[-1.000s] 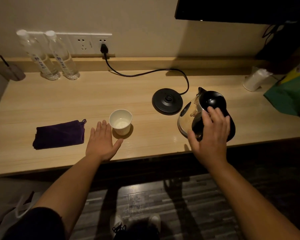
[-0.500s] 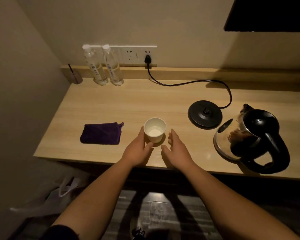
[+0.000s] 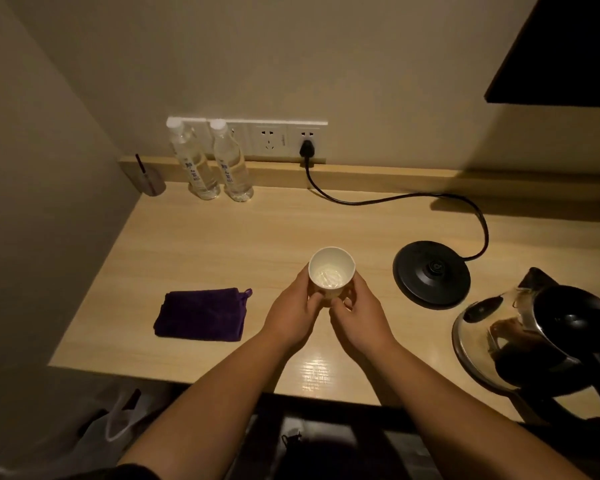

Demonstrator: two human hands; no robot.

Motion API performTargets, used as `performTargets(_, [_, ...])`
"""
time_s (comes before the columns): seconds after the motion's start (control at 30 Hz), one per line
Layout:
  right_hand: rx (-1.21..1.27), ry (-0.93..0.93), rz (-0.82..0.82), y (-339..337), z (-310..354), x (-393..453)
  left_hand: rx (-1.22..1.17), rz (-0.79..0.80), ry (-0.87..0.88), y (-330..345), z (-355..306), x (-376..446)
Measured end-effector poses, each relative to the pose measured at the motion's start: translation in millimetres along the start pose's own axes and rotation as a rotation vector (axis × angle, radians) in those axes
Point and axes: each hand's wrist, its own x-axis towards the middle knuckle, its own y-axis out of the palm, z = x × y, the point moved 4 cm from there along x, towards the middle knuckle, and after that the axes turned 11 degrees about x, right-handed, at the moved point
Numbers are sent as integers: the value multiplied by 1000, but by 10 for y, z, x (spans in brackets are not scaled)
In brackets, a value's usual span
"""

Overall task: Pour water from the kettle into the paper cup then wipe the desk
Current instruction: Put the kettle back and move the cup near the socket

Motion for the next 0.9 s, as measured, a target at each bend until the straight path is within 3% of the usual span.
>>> performTargets(0.5, [25,-27,-126,21,246,1340,2,11,85,-195,104,1482])
performTargets(0.9, [-8,15,-57,7,266,1469,22,1,43,-158,171,1603])
